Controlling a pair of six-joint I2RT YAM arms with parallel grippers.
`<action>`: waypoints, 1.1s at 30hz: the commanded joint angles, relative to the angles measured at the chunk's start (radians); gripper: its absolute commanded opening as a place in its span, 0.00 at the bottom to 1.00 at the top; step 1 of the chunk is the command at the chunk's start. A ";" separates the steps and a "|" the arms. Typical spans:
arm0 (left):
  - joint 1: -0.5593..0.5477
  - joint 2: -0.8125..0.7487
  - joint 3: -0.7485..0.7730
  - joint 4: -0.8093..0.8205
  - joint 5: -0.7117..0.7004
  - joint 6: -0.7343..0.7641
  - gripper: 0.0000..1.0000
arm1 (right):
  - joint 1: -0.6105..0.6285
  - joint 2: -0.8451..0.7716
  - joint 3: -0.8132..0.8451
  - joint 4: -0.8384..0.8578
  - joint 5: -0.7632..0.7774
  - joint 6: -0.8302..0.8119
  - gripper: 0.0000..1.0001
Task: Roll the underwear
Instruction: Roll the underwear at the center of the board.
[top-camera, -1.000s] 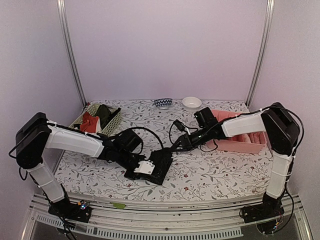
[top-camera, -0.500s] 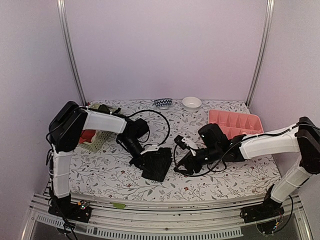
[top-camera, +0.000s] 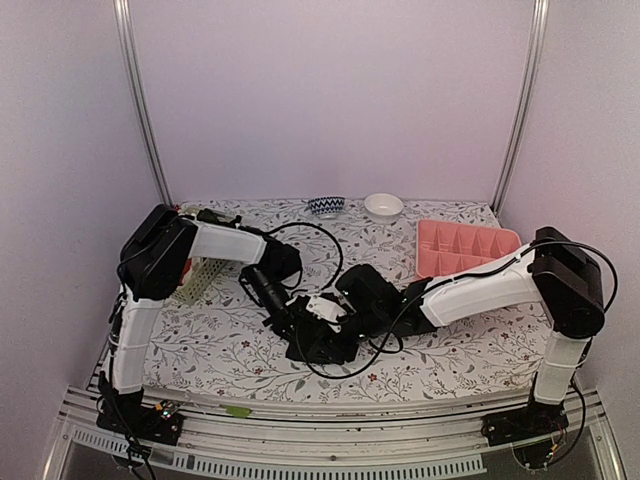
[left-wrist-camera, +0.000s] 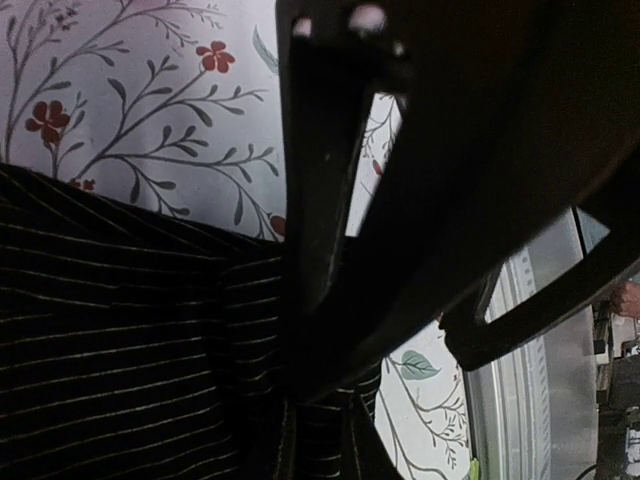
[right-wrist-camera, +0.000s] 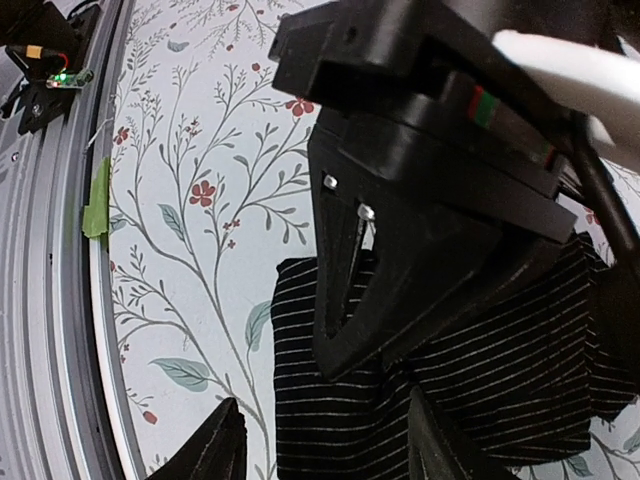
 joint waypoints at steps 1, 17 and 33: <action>-0.004 0.068 -0.010 -0.035 -0.099 -0.009 0.01 | 0.010 0.082 0.064 -0.045 0.002 -0.079 0.55; 0.035 0.000 -0.008 0.019 -0.080 -0.016 0.19 | 0.012 0.100 -0.011 -0.102 -0.029 -0.093 0.00; 0.165 -0.841 -0.721 0.829 -0.158 -0.209 0.55 | -0.151 0.172 -0.023 0.068 -0.554 0.305 0.00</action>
